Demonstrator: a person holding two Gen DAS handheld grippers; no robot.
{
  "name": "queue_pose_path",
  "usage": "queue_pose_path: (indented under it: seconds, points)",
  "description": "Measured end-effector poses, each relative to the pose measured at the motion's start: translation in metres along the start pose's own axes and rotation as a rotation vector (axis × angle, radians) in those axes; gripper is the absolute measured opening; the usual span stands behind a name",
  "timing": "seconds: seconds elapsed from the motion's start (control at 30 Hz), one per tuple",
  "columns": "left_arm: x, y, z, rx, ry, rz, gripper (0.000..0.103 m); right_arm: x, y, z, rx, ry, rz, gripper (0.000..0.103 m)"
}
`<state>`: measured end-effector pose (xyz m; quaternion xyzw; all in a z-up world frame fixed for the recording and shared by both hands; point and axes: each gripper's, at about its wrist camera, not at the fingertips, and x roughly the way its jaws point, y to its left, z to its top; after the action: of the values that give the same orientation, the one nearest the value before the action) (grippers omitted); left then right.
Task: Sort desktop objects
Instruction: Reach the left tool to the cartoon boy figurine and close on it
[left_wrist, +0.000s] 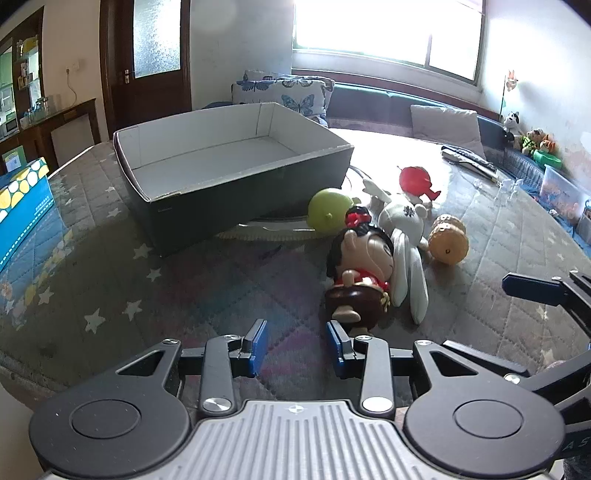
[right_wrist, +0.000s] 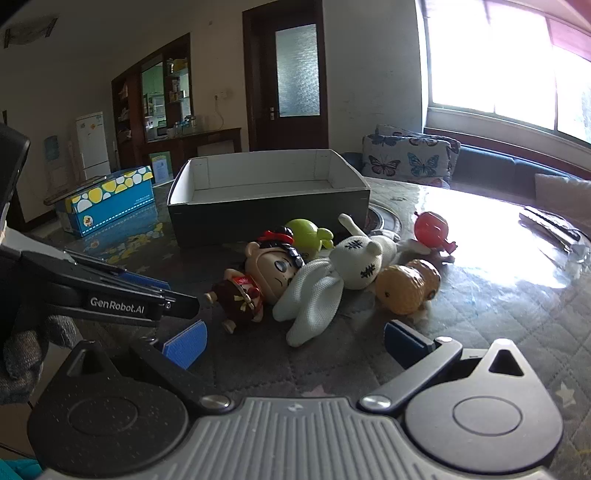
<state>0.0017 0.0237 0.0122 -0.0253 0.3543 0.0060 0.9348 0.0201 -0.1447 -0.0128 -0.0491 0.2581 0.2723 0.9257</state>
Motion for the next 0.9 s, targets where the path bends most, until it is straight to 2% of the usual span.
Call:
queue_pose_path:
  seconds: [0.4, 0.9]
  points:
    - [-0.003, 0.000, 0.020, 0.025, -0.024, -0.063, 0.037, 0.015, 0.009, 0.013, -0.069, -0.011, 0.052, 0.103]
    - [0.014, -0.005, 0.044, 0.080, 0.016, -0.182, 0.038, 0.039, 0.029, 0.026, -0.171, -0.014, 0.138, 0.102]
